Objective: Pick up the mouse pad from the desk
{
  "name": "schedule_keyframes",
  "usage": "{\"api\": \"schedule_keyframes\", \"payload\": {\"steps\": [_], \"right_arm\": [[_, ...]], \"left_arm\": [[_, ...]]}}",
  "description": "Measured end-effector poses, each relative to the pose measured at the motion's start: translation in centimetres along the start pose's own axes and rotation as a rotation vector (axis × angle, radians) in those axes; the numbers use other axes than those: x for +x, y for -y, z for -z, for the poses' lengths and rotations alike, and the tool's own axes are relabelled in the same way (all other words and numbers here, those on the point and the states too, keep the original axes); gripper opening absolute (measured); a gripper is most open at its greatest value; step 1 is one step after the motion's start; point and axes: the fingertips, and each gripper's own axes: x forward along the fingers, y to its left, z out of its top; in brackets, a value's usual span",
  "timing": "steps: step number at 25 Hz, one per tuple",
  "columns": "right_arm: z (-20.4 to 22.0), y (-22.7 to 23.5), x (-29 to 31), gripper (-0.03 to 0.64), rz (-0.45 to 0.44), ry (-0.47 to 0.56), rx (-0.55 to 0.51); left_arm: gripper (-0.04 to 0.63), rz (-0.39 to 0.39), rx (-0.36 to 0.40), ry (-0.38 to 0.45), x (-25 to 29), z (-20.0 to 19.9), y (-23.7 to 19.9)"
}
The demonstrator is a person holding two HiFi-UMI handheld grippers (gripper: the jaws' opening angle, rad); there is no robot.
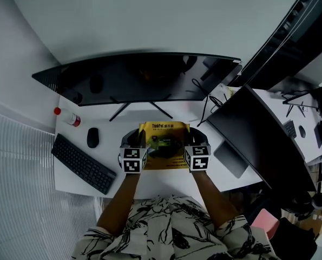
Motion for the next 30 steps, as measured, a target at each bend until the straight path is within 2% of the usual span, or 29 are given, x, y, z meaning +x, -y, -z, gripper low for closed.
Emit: {"api": "schedule_keyframes", "payload": {"steps": [11,15,30], "right_arm": [[-3.7,-0.2,-2.1,0.081,0.020,0.106,-0.011],[-5.2,-0.2,-2.9,0.078,0.030,0.152,-0.013],[-11.9,-0.8,-7.2,0.075,0.019,0.318,-0.040]], "left_arm": [[0.064,-0.011,0.021,0.110,-2.0,-4.2,-0.2],[0.066,-0.005,0.004,0.148,-2.9,-5.8,-0.1],[0.064,-0.016,0.067,0.299,-7.1,-12.2,0.3]]}}
